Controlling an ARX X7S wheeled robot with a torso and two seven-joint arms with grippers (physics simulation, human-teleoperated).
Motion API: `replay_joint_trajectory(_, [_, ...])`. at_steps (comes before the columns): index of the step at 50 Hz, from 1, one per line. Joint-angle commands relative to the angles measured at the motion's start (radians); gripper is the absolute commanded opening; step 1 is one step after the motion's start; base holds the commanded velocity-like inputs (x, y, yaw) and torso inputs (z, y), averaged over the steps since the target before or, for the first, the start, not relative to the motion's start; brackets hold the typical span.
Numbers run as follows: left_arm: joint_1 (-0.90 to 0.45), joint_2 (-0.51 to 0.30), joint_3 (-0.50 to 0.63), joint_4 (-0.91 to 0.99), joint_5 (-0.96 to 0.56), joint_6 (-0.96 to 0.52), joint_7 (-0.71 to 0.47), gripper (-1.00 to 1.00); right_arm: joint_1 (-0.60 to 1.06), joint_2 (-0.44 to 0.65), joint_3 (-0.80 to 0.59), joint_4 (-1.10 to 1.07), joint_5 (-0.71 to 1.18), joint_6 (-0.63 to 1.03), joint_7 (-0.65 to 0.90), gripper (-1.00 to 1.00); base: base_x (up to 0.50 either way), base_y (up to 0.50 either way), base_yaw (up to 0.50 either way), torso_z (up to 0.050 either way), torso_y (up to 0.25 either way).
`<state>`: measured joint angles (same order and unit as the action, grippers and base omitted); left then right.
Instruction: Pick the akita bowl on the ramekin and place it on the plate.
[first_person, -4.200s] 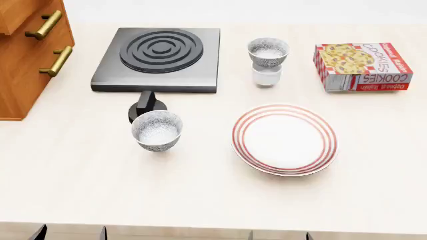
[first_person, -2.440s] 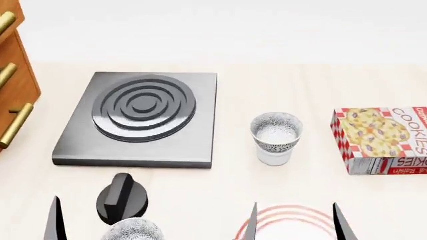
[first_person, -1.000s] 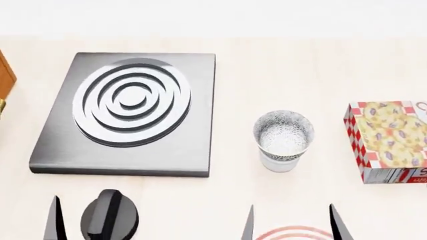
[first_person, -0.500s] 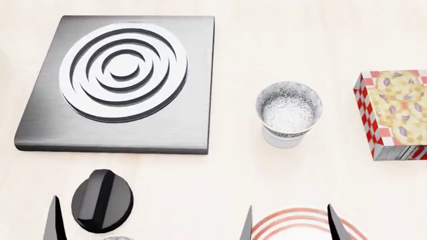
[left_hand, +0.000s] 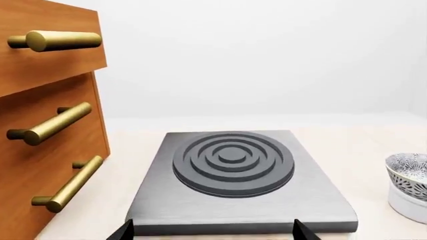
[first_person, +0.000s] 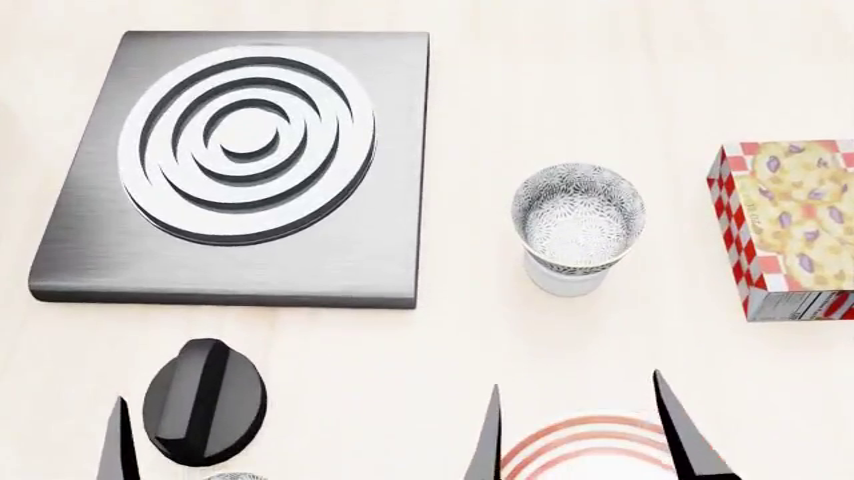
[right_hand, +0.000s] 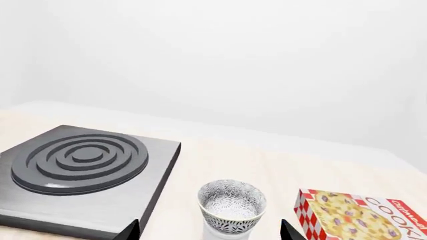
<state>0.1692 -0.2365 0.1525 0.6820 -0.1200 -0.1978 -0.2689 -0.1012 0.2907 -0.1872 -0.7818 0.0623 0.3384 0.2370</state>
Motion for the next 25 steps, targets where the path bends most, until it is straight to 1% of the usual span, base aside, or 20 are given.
replay_joint_trajectory(1, [0.0, -0.011, 0.009, 0.004, -0.004, -0.005, -0.012, 1.0, 0.026, 0.016, 0.005, -0.026, 0.006, 0.053, 0.001, 1.0, 0.0, 0.0, 0.0, 0.0, 0.0])
replay_joint_trajectory(6, [-0.005, -0.014, 0.014, 0.004, 0.002, -0.016, -0.024, 1.0, 0.018, 0.017, 0.009, -0.018, 0.011, 0.041, 0.005, 1.0, 0.0, 0.0, 0.0, 0.0, 0.0])
replay_joint_trajectory(7, [-0.012, -0.018, 0.027, 0.011, 0.038, -0.059, -0.039, 1.0, 0.018, 0.017, 0.011, -0.019, 0.014, 0.039, 0.006, 1.0, 0.0, 0.0, 0.0, 0.0, 0.0])
replay_joint_trajectory(10, [-0.008, -0.022, 0.035, 0.002, 0.043, -0.027, -0.038, 1.0, 0.017, 0.018, 0.01, -0.015, 0.012, 0.037, 0.008, 1.0, 0.0, 0.0, 0.0, 0.0, 0.0])
replay_joint_trajectory(12, [-0.001, -0.021, 0.023, -0.002, 0.0, 0.004, -0.022, 1.0, 0.016, 0.018, 0.009, -0.012, 0.013, 0.033, 0.01, 1.0, 0.0, 0.0, 0.0, 0.0, 0.0])
replay_joint_trajectory(19, [-0.006, -0.028, 0.03, -0.007, 0.014, -0.008, -0.035, 1.0, 0.025, 0.028, 0.008, -0.022, 0.01, 0.049, 0.011, 1.0, 0.0, 0.0, 0.0, 0.0, 0.0])
replay_joint_trajectory(21, [-0.007, -0.03, 0.03, -0.01, 0.012, -0.009, -0.036, 1.0, 0.048, 0.044, 0.002, -0.031, -0.002, 0.077, 0.003, 1.0, 0.0, 0.0, 0.0, 0.0, 0.0])
replay_joint_trajectory(25, [-0.015, -0.031, 0.03, -0.023, 0.0, -0.023, -0.036, 1.0, 0.143, 0.112, -0.021, -0.061, -0.041, 0.216, -0.041, 1.0, 0.0, 0.0, 0.0, 0.0, 0.0])
